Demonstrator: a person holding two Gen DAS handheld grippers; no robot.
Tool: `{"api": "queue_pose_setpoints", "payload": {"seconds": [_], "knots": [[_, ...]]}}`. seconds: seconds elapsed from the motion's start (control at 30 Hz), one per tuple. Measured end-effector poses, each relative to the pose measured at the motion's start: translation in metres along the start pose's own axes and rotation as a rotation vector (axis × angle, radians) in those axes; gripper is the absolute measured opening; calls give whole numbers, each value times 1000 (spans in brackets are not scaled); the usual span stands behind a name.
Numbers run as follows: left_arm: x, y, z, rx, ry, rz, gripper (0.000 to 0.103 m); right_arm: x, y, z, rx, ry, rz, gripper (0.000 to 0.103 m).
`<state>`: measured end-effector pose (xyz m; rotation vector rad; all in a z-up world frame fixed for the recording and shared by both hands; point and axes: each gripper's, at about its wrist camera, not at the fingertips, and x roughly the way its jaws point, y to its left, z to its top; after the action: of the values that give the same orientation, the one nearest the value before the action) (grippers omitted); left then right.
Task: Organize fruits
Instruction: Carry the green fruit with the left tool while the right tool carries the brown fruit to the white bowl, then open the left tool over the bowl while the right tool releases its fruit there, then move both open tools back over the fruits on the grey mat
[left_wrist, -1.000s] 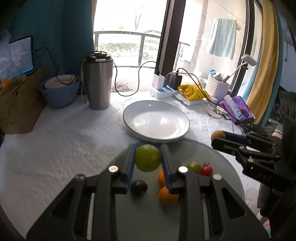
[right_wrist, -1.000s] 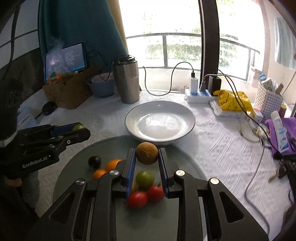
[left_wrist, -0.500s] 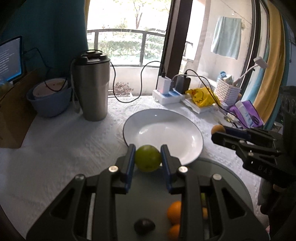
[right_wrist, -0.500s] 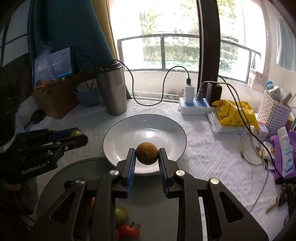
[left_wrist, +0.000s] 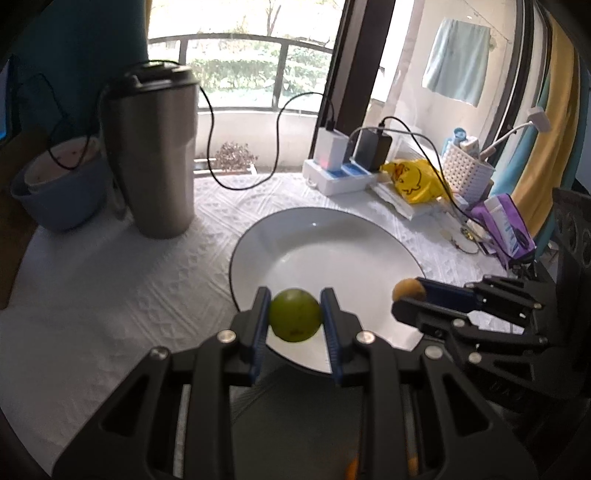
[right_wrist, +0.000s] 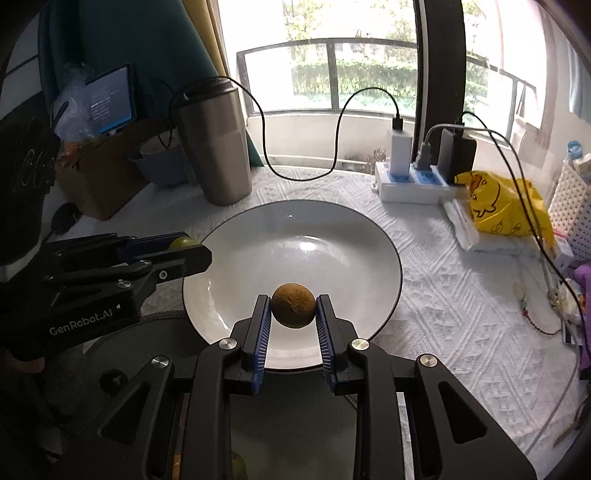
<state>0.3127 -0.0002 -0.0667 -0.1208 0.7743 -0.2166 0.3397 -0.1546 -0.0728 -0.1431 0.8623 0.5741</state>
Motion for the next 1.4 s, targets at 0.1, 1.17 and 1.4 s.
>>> {"api": "queue_pose_setpoints", "payload": {"seconds": [0.1,1.17,1.4], "knots": [[5,-2,0,-3,19,-8,30,3,-2,0,7,6,1,27],[-91,-34,-22,8,-106,-4,45,-86,11,-24,21,-107,-78,42],[-98,-43,-48,-4,-82,0,46,-100,8,-44,31,-101,-86,42]]}}
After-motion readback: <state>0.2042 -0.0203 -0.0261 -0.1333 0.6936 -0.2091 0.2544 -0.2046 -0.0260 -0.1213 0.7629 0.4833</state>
